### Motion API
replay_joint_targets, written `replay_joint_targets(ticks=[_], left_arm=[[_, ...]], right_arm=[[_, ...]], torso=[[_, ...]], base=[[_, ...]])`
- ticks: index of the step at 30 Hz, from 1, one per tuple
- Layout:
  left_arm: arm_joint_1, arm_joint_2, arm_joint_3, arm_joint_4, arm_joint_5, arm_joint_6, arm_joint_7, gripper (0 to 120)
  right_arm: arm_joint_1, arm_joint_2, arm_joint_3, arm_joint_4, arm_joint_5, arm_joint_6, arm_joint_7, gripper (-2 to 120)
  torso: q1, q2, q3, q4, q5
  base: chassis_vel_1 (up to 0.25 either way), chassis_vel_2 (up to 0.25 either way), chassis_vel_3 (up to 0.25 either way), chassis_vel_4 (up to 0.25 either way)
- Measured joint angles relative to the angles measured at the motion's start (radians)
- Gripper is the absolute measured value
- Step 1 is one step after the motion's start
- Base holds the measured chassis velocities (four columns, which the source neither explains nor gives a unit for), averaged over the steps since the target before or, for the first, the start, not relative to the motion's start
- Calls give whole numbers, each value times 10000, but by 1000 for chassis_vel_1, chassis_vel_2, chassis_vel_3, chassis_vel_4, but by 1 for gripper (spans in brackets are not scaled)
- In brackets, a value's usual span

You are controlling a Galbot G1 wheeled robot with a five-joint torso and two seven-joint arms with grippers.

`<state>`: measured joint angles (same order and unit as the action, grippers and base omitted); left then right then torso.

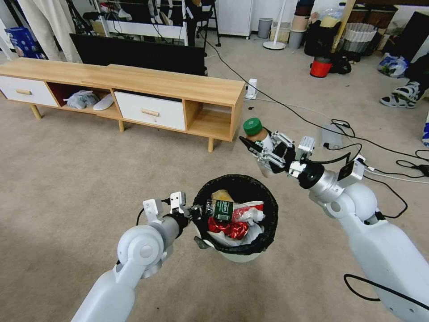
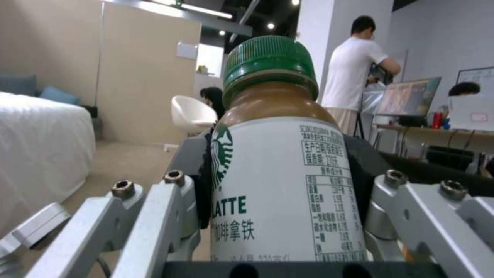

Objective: Pick up the trash bin and place the garbage on the floor into it.

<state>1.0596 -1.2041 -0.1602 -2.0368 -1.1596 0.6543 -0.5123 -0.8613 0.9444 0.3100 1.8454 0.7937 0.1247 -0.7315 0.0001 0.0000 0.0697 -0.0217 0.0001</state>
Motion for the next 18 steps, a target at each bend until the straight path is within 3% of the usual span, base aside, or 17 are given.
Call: replay_joint_targets(ticks=[18], left_arm=[[-713, -207, 448, 389, -332, -41, -6, 3]], right_arm=[[-163, 94, -620, -558, -519, 97, -214, 44]], torso=[[0, 0, 0, 0, -1]], base=[[0, 0, 0, 0]])
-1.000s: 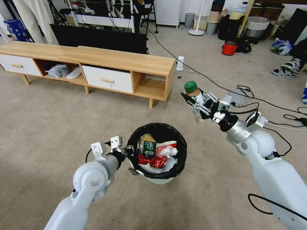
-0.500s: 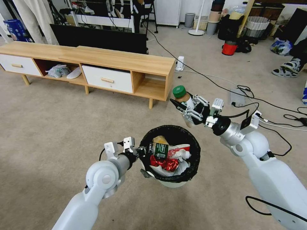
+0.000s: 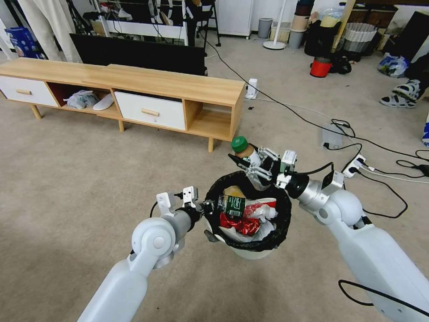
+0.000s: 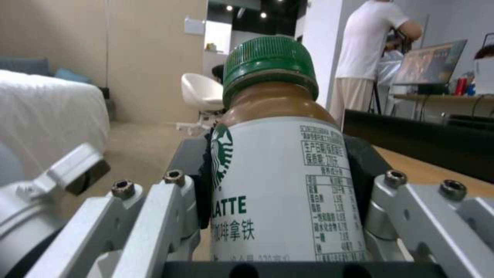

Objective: Pick up the trash bin and place the garbage on the floor into it.

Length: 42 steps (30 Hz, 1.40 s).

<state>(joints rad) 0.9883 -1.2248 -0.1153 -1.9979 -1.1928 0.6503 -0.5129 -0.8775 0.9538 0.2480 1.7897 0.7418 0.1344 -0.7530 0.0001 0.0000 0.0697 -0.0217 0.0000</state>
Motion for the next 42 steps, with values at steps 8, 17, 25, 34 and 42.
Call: replay_joint_targets(ticks=[8, 17, 25, 34, 42], left_arm=[[41, 70, -115, -38, -14, -1, 0, 3], [74, 111, -180, -58, -1, -1, 12, 3], [71, 117, -194, -58, 28, -1, 33, 3], [134, 143, -252, -57, 99, -1, 84, 3], [157, 164, -267, -84, 101, -1, 102, 3]], right_arm=[[63, 147, -151, -428, -151, 91, -86, 44], [64, 248, -200, -685, -276, 151, -139, 44], [44, 263, -213, -790, -382, 176, -147, 44], [-1, 351, -453, -879, -532, 197, -199, 44], [-38, 356, -579, -972, -653, 204, -222, 44]], torso=[[0, 0, 0, 0, 0], [0, 0, 0, 0, 0], [0, 0, 0, 0, 0], [0, 0, 0, 0, 0], [0, 0, 0, 0, 0]], base=[[0, 0, 0, 0], [0, 0, 0, 0], [0, 0, 0, 0], [0, 0, 0, 0], [0, 0, 0, 0]])
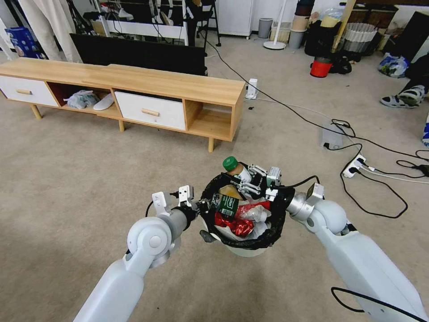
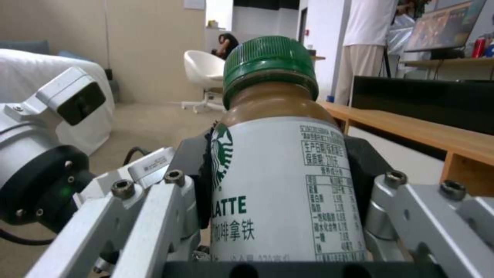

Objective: Pick up the trash bin and place the garbage on the floor into it.

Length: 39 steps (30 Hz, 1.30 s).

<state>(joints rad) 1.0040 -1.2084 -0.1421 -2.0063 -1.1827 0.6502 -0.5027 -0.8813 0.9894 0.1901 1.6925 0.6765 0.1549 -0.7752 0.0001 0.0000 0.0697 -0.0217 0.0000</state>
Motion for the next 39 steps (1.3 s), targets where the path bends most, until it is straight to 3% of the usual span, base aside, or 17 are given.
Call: replay_joint_targets(ticks=[10, 14, 16, 19, 24, 26, 39], left_arm=[[35, -4, 13, -3, 50, 0, 32, 3], [34, 14, 6, -3, 56, 1, 34, 3], [60, 18, -4, -9, 71, 1, 40, 3], [71, 18, -4, -10, 82, 1, 47, 3], [71, 5, 0, -9, 104, 1, 55, 3], [71, 8, -2, -10, 104, 1, 56, 3], [126, 20, -101, -10, 155, 1, 58, 2]], right_arm=[[18, 5, -16, -77, -15, 0, 14, 44], [37, 13, 6, -133, -70, 1, -4, 54], [38, 11, 29, -134, -70, 16, -4, 67], [38, 6, 38, -135, -64, 23, -3, 74], [33, 4, 64, -134, -49, 41, -22, 96], [29, 0, 68, -134, -45, 44, -25, 99], [72, -67, 193, 70, 83, 56, -40, 100]], torso=[[0, 0, 0, 0, 0], [0, 0, 0, 0, 0], [0, 0, 0, 0, 0], [0, 0, 0, 0, 0], [0, 0, 0, 0, 0], [0, 0, 0, 0, 0], [0, 0, 1, 0, 0]], base=[[0, 0, 0, 0], [0, 0, 0, 0], [0, 0, 0, 0], [0, 0, 0, 0], [0, 0, 0, 0], [0, 0, 0, 0], [0, 0, 0, 0]])
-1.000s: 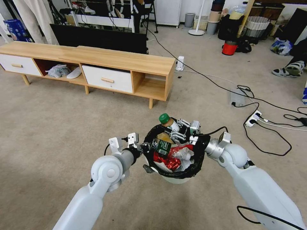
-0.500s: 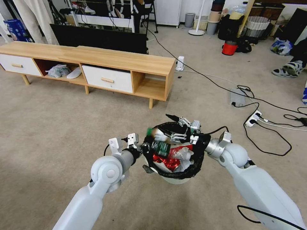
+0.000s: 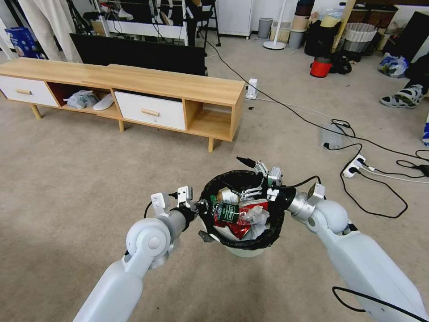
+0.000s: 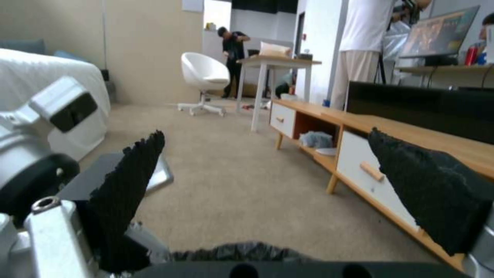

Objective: Pick up the trash bin and place the garbage on the floor into it.

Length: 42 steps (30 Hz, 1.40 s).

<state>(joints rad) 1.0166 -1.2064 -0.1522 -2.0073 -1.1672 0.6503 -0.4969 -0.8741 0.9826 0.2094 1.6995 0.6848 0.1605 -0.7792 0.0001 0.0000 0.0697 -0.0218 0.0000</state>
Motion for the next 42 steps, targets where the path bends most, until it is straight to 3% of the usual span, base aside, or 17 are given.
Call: replay_joint_targets(ticks=[20, 31, 36, 42], left_arm=[[140, 86, -467, -157, 22, -4, -24, 2], [193, 152, -1052, -585, 81, -1, -82, 2], [169, 141, -1313, -696, 87, 7, -103, 2], [99, 193, -1375, -809, -23, 32, -225, 2]], right_arm=[[-91, -653, 2092, 1471, 888, -255, 410, 100], [-2200, -1146, 4612, 1929, -584, -985, 2622, 100], [-3561, -895, 5449, 2175, -1042, -1283, 3825, 100], [-4276, -458, 5795, 1979, -1472, -1497, 4804, 100]], torso=[[0, 0, 0, 1, 0], [0, 0, -1, 0, 1], [0, 0, -1, -1, 1], [0, 0, -1, 0, 1]], base=[[0, 0, 0, 0], [0, 0, 0, 0], [0, 0, 0, 0], [0, 0, 0, 0]])
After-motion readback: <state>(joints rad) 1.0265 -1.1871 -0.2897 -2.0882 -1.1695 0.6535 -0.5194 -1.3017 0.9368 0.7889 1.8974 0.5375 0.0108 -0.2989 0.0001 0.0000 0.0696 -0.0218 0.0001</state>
